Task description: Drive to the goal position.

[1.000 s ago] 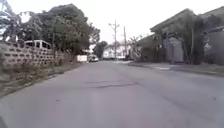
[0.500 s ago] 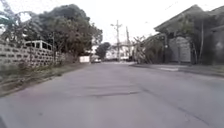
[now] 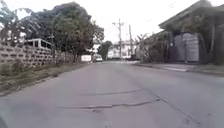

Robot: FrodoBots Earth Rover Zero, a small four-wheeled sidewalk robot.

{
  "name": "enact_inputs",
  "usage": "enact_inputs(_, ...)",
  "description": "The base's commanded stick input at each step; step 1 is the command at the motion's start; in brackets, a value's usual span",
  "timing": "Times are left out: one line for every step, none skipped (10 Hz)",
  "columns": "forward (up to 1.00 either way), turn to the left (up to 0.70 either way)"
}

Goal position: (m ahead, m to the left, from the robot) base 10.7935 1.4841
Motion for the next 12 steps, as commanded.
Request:
enact_inputs(1.0,0.07)
enact_inputs(1.0,0.07)
enact_inputs(1.0,0.07)
enact_inputs(1.0,0.07)
enact_inputs(1.0,0.07)
enact_inputs(1.0,0.07)
enact_inputs(1.0,0.07)
enact_inputs(1.0,0.07)
enact_inputs(1.0,0.07)
enact_inputs(1.0,0.07)
enact_inputs(1.0,0.07)
enact_inputs(1.0,0.07)
